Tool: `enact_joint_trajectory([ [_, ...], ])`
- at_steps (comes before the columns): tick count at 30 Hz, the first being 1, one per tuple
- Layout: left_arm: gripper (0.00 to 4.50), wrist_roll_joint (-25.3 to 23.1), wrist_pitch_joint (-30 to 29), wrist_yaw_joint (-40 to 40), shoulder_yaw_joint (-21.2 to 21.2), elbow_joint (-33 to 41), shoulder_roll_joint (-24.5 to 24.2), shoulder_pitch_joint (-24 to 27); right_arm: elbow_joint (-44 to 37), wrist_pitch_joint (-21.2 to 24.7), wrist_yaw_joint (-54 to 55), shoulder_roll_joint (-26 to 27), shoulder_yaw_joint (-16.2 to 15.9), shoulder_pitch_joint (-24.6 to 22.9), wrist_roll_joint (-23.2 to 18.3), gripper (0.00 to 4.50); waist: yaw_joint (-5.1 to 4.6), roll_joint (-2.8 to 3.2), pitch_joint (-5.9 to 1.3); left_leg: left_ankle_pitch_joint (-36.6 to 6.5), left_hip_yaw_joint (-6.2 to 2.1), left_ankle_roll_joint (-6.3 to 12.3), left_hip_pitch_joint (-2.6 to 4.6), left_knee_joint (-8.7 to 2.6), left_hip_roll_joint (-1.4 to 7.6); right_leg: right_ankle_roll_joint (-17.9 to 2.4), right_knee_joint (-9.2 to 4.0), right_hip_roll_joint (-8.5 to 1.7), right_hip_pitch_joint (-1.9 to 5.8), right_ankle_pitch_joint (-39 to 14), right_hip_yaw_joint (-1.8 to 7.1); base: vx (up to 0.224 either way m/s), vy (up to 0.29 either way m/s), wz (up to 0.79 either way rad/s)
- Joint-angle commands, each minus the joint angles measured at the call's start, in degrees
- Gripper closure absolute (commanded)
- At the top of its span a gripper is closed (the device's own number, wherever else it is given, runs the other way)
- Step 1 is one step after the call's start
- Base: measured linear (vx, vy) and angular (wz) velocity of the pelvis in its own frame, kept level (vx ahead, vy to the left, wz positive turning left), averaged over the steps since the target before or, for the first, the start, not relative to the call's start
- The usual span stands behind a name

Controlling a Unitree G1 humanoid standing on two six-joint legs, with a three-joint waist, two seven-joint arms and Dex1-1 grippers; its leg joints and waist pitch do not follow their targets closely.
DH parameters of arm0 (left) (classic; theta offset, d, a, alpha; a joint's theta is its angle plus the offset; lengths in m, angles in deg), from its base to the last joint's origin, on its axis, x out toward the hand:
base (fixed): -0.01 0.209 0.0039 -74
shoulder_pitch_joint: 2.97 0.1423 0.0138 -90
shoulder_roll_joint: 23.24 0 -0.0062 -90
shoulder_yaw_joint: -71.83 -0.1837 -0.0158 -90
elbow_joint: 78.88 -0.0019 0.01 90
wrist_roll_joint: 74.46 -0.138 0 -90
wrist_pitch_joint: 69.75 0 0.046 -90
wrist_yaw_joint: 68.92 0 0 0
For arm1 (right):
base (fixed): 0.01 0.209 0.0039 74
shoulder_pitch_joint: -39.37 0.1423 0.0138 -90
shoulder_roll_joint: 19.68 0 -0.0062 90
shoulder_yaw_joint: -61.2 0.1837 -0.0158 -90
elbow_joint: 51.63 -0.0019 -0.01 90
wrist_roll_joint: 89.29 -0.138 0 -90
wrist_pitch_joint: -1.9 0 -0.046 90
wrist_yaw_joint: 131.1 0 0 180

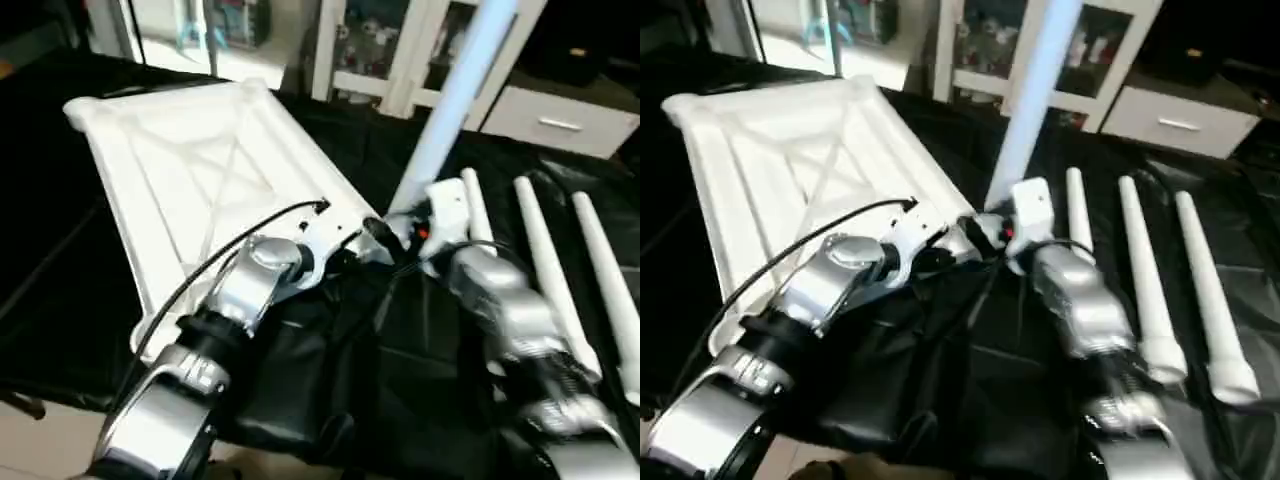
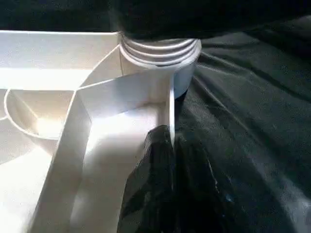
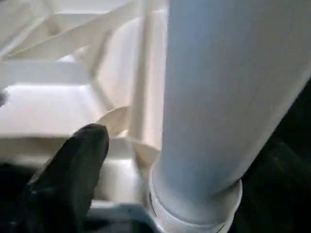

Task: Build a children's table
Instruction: Insert table leg to table base

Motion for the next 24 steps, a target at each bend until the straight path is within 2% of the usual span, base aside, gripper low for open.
enact_joint_trajectory([
  [1, 4.5, 1.68, 1.6, -4.38, -2.46, 0.33, -0.63, 2.67, -4.46, 1.7, -4.62, -2.55, -0.51, -1.69, -2.06, 0.04, 0.12, -0.11, -4.34, -9.06, 0.42, 3.91, 1.21, -3.01, 0.57, -11.26, -2.37, -0.25, 3.01, -5.63, 1.02, 0.0, 0.0, 0.0],
  [3, 4.5, 1.82, 1.79, -6.11, -3.05, 1.47, -2.11, 3.7, -6.46, 1.74, -7.92, -5.15, -0.64, -3.37, -2.63, 0.04, 0.52, 0.09, -4.41, -8.72, 0.43, 4.25, 1.57, -2.81, 0.67, -11.99, -2.15, -0.2, 3.06, -4.06, 1.02, 0.0, 0.0, 0.0],
  [5, 4.5, 1.81, 2.34, -7.91, -3.53, 2.67, -3.54, 4.73, -8.55, 2.18, -10.9, -7.47, -0.61, -4.97, -3.12, 0.04, 0.57, -0.1, -4.23, -8.98, 0.55, 4.71, 1.41, -2.83, 0.61, -12.51, -2.1, -0.2, 3.13, -4.46, 1.07, 0.0, 0.0, 0.0],
  [8, 4.5, 2.0, 2.83, -10.43, -3.93, 4.65, -5.59, 6.23, -10.52, 2.5, -14.75, -10.59, -0.4, -6.71, -3.77, 0.04, 0.65, -0.03, -4.07, -12.15, 0.43, 3.88, 1.47, -2.98, 0.76, -11.6, -2.59, -0.46, 3.08, -9.53, 1.1, 0.0, 0.0, 0.0],
  [10, 4.5, 2.23, 2.87, -13.46, -4.33, 6.73, -8.18, 7.73, -12.11, 2.15, -19.17, -13.83, -0.69, -8.09, -4.37, 0.04, 0.64, 0.06, -3.88, -15.25, 0.26, 2.54, 1.48, -3.22, 0.83, -10.15, -3.04, -0.46, 2.95, -14.61, 1.08, 0.0, 0.0, 0.0],
  [14, 4.5, 2.6, 3.72, -16.45, -4.64, 8.86, -10.98, 8.97, -13.65, 2.21, -23.68, -16.48, -1.04, -9.3, -5.59, 0.04, 0.32, 0.02, -3.9, -16.62, 0.07, 1.76, 1.43, -3.27, 0.8, -9.18, -3.08, -0.42, 2.8, -16.78, 1.05, 0.0, 0.0, 0.0],
  [18, 4.5, 3.23, 4.71, -19.27, -5.18, 10.74, -12.71, 9.86, -13.88, 1.73, -26.43, -17.76, -1.67, -10.08, -5.77, 0.04, 0.41, 0.02, -4.07, -14.99, 0.19, 1.73, 1.59, -3.04, 0.88, -10.12, -2.72, -0.29, 2.79, -13.98, 1.1, 0.0, 0.0, 0.0],
  [22, 4.5, 3.64, 5.36, -21.14, -5.71, 12.12, -13.63, 10.34, -13.31, 1.06, -28.45, -18.16, -2.52, -10.29, -5.68, 0.04, 0.56, 0.08, -4.28, -11.55, 0.42, 2.71, 1.75, -2.66, 0.82, -12.05, -1.98, -0.03, 2.98, -8.38, 1.07, 0.0, 0.0, 0.0],
  [24, 4.5, 4.24, 4.91, -22.66, -6.41, 13.61, -14.02, 10.81, -11.77, -1.05, -30.67, -18.3, -4.39, -9.73, -4.43, 0.04, 0.59, 0.14, -4.3, -11.11, 0.46, 3.05, 1.76, -2.59, 0.79, -12.57, -1.85, -0.07, 3.07, -7.73, 1.07, 0.0, 0.0, 0.0],
])
